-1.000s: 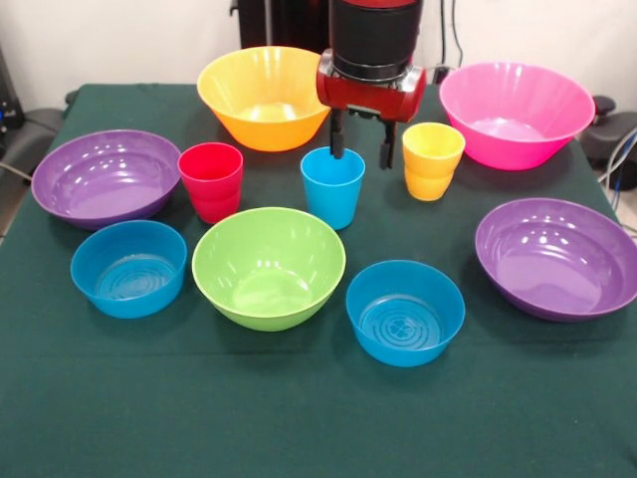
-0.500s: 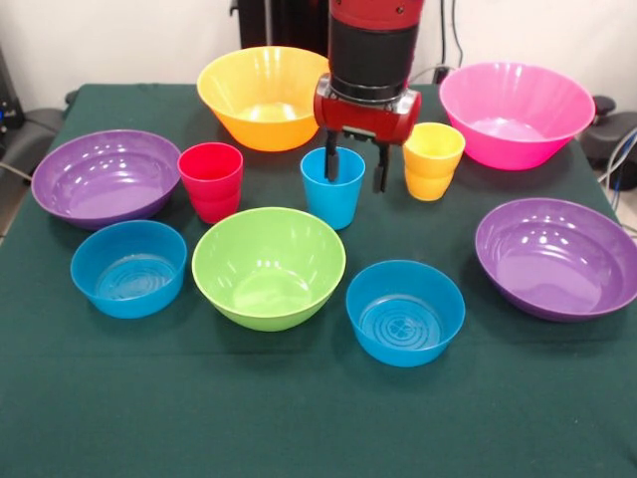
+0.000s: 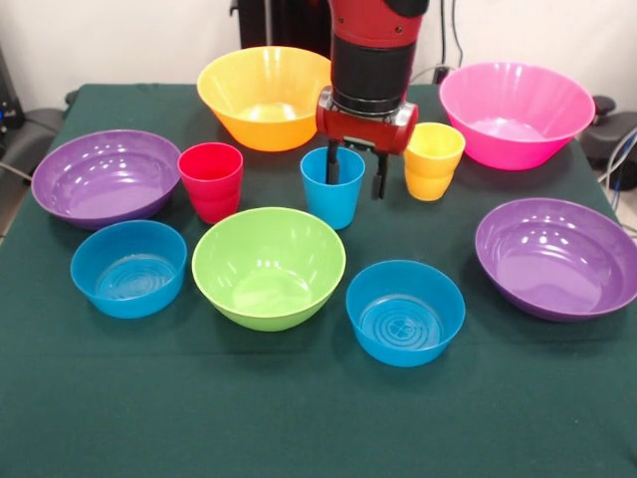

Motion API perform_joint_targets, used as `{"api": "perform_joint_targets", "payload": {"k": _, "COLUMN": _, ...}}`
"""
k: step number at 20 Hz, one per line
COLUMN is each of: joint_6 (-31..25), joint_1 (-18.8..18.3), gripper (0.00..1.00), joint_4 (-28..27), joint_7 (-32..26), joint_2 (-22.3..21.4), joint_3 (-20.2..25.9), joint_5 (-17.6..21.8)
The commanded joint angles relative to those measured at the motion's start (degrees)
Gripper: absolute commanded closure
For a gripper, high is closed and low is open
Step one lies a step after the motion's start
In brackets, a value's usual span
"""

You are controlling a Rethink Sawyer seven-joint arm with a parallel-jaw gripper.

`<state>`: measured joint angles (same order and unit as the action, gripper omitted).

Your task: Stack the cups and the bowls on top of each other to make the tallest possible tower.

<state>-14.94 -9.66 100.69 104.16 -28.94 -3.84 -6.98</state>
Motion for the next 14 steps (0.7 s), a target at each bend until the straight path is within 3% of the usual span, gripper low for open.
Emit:
{"api": "perform_joint_targets", "payload": {"k": 1, "joint_6": 3.43, "joint_1": 1.34, "gripper": 0.00, "joint_4": 3.66, "joint_7": 8.26, "joint_2": 3.58, "joint_3": 5.04, "joint_5": 1.42}}
{"api": "perform_joint_targets", "payload": {"k": 14, "joint_6": 3.47, "joint_1": 2.08, "gripper": 0.00, "joint_4": 4.64, "joint_7": 8.81, "joint_2": 2.81, "joint_3": 5.04, "joint_5": 0.53}}
